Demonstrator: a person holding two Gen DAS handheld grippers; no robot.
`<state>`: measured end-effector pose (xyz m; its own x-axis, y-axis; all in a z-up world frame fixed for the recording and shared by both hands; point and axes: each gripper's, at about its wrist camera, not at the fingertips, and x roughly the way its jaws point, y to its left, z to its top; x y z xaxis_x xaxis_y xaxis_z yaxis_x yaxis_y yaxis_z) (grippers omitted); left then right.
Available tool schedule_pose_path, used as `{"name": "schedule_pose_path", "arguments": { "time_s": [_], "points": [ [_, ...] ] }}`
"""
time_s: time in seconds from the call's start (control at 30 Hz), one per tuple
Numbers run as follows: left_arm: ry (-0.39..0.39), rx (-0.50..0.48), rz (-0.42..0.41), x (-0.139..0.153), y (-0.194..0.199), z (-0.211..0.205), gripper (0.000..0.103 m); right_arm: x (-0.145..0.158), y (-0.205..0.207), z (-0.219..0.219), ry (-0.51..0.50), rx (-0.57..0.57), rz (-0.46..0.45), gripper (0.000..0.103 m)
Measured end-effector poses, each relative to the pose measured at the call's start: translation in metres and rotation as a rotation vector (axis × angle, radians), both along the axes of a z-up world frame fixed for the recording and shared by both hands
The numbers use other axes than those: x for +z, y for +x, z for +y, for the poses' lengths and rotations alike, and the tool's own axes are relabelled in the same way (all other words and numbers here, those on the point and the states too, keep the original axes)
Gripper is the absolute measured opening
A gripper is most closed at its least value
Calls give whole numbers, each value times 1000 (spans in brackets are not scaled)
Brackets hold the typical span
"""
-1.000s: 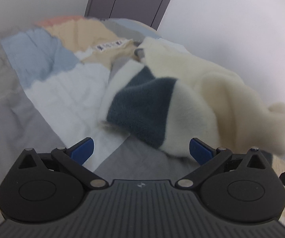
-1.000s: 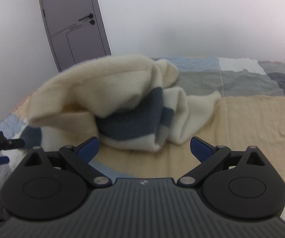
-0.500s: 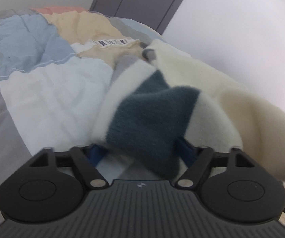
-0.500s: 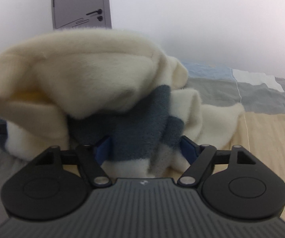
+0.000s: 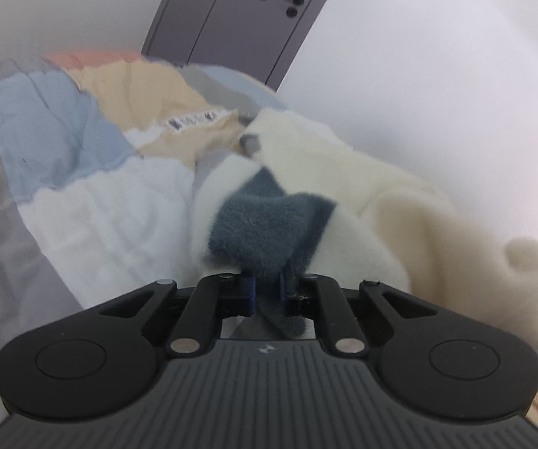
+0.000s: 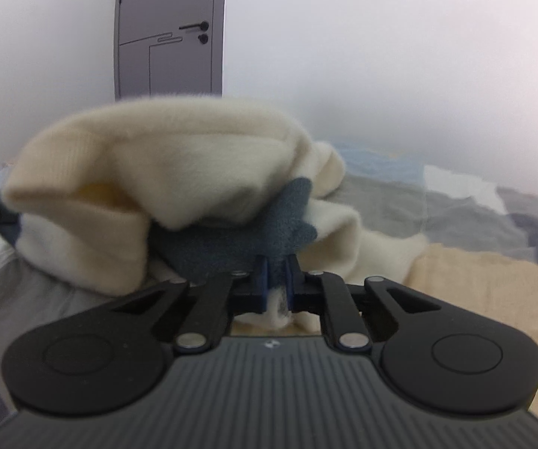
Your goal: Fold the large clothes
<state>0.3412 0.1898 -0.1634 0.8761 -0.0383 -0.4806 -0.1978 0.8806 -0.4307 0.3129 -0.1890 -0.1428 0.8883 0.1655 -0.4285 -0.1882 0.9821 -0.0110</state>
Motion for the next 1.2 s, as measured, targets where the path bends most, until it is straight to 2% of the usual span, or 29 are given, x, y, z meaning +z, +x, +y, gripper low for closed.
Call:
{"name": "schedule_pose_path", "arguments": {
  "time_s": [0.2,0.3,0.43,0.53,0.63,0.8,0.87,0.93,0.97,1.0,1.03,1.07,1.1,1.2],
  "points": [
    [-61,49,-51,30,-37,23,12,29,-38,-25,5,-79,-59,2],
    [-93,58,-63,44,-61,37,12,44,-57,-46,7,-180,-121,2],
    [-122,82,-34,46,-83,50,8,55,-68,-77,78,-272,-125,3],
    [-98,134,-5,45,-86,59,8,45,-63,-78,142,-238,-56,3],
    [-133,141,35,38,-80,69,8,28,-60,-64,192,-178,25,5],
    [-134,148,77,29,-74,70,10,17,-61,-38,256,-79,73,6],
    [-138,154,95,27,-72,71,22,17,-65,-32,300,-48,87,6],
    [-148,157,106,24,-70,71,53,15,-63,-32,359,-28,106,8],
    [-166,153,114,22,-68,71,59,14,-63,-33,389,-25,112,16],
    [-186,149,119,20,-67,71,64,13,-61,-36,424,-21,117,32],
    [-199,148,121,19,-67,69,66,12,-60,-37,464,-14,120,44],
    [-200,147,122,18,-67,68,67,11,-61,-38,504,-9,121,64],
    [-196,147,124,17,-67,66,70,10,-62,-40,545,-6,120,69],
    [-208,142,139,14,-65,61,77,6,-58,-47,670,16,129,69]
  ]
}}
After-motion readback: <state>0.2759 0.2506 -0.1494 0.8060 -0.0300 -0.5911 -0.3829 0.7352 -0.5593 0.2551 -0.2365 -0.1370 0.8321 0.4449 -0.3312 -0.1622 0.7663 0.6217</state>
